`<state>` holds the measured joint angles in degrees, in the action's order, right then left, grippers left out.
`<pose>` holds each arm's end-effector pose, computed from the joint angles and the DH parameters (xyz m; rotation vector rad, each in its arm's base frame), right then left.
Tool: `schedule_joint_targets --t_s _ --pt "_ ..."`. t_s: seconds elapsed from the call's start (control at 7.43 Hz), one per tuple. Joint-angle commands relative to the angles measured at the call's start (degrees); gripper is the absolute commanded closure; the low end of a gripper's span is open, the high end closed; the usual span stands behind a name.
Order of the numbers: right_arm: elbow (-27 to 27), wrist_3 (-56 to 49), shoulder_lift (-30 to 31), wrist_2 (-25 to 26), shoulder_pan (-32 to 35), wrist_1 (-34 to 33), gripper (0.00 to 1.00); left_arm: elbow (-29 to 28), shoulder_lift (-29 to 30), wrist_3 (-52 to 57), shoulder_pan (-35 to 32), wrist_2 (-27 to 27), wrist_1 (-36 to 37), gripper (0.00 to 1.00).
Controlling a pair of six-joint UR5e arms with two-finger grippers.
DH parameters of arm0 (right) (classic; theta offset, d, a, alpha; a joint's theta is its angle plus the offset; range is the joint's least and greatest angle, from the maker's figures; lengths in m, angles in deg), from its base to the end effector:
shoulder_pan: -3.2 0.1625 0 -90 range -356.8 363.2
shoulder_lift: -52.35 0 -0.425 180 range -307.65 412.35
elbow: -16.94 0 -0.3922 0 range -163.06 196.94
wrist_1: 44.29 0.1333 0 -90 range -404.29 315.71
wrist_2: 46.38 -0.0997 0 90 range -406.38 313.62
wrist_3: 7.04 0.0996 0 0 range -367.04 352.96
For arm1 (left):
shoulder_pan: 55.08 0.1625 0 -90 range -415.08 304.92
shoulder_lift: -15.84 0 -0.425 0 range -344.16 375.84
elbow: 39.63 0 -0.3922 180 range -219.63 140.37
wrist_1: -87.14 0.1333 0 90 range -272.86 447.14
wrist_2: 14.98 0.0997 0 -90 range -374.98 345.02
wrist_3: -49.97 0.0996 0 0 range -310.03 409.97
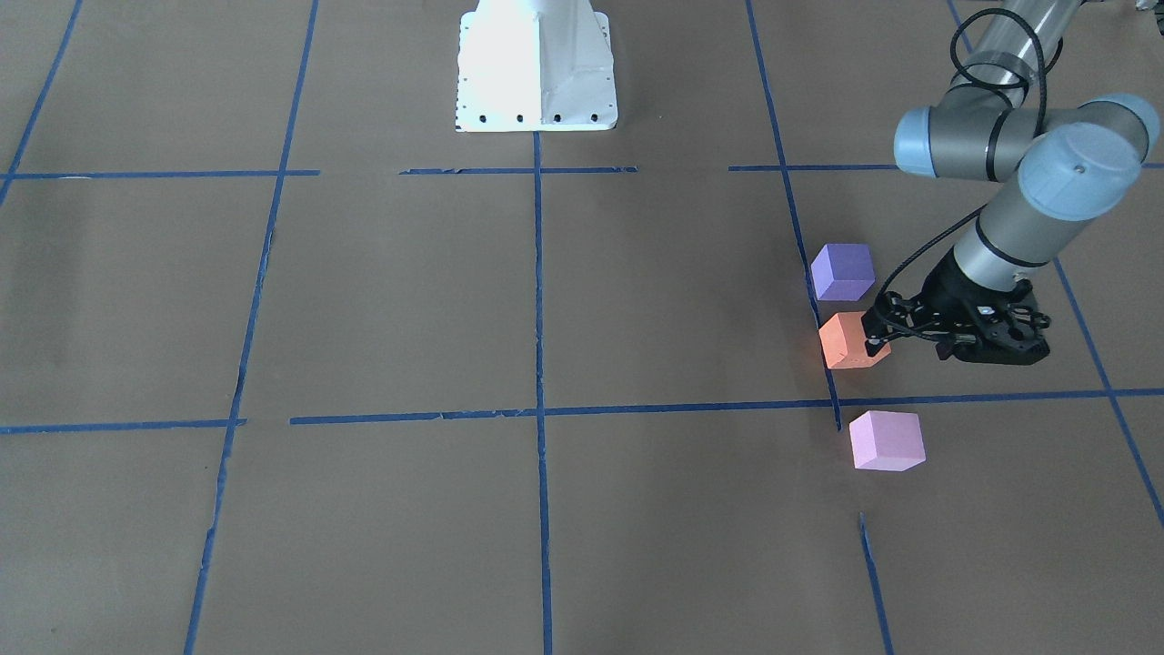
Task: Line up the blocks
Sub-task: 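Open the left gripper and withdraw it away from the cubes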
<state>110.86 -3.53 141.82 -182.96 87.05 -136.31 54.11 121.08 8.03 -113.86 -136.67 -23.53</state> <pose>0.0073 -0.5011 0.6212 -0.0285 -0.8135 -0.0607 0.2487 -0.5666 0.4466 0.2247 0.8264 0.0158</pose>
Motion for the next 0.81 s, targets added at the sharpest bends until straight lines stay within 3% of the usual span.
schedule_joint_targets --t_s 0.0,0.27,0.4,0.67 --pt "0.0 0.0 0.0 0.0 0.0 0.0 0.00 0.7 -4.8 20.6 -10.9 -4.8 2.7 0.00" --pt "0.0 0.0 0.0 0.0 0.0 0.0 0.00 -0.4 -13.6 37.2 -21.4 -7.1 2.8 0.00" --pt "0.0 0.0 0.0 0.0 0.0 0.0 0.00 -0.1 -17.9 40.6 -23.5 -7.9 2.2 0.00" --pt "0.0 0.0 0.0 0.0 0.0 0.0 0.00 -1.1 -19.3 40.1 -24.5 -4.3 2.6 0.00"
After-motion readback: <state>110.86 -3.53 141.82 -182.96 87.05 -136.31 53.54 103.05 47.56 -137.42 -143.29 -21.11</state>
